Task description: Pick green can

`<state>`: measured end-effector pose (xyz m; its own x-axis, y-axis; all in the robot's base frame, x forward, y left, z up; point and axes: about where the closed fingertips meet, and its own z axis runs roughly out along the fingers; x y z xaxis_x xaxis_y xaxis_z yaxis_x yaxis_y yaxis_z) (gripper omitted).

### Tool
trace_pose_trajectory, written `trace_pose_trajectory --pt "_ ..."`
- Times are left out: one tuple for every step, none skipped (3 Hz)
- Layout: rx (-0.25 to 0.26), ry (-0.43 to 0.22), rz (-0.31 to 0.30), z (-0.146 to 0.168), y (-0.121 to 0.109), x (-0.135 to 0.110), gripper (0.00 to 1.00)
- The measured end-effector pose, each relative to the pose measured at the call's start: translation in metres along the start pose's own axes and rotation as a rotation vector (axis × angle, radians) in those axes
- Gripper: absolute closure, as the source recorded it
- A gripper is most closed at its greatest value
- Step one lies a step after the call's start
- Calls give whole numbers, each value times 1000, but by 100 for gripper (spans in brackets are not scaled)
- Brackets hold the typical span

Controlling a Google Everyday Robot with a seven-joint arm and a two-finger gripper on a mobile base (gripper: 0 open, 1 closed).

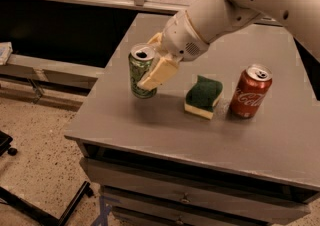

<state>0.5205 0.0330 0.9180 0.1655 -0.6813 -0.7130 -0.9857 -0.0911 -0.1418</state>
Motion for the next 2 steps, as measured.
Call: trace_pose_trajectory --pt "21 3 13 -19 4 10 100" --pt "43 14 31 -38 9 19 100"
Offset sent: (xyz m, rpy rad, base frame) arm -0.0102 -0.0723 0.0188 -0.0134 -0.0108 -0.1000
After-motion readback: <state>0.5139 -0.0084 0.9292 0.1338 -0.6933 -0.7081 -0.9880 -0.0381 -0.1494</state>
